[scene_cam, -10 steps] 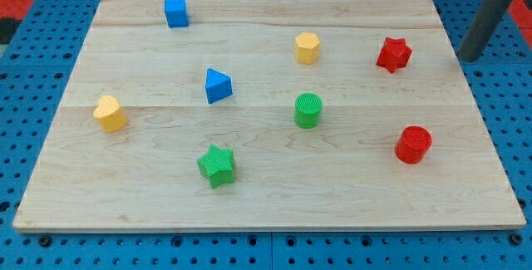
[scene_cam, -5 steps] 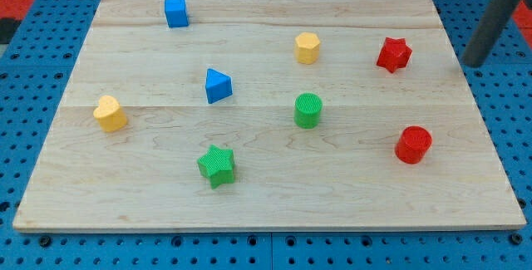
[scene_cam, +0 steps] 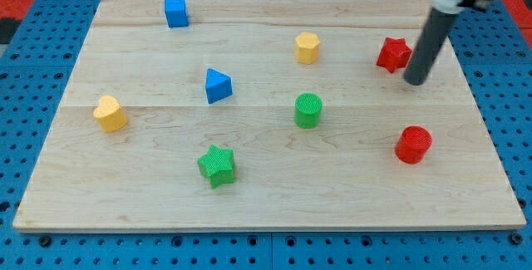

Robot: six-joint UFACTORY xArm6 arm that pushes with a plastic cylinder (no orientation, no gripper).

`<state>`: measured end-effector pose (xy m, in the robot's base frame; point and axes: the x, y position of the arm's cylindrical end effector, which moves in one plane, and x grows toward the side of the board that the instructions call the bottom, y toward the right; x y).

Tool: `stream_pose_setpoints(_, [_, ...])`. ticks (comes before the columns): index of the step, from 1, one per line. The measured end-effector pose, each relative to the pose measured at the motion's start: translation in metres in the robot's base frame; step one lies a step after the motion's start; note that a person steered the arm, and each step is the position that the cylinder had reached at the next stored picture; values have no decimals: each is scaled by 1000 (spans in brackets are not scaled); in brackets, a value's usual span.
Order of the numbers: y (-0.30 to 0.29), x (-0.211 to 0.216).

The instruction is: Push the yellow hexagon towards the red star

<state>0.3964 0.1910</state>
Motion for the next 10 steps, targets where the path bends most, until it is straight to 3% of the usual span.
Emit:
stream_pose_setpoints(2, [-59,4])
stream_pose_setpoints(4, [-189,4])
stream_pose_setpoints(6, [-214,-45])
stream_pose_setpoints(8, [-175,-75])
stream_pose_setpoints(10, [-83,-71])
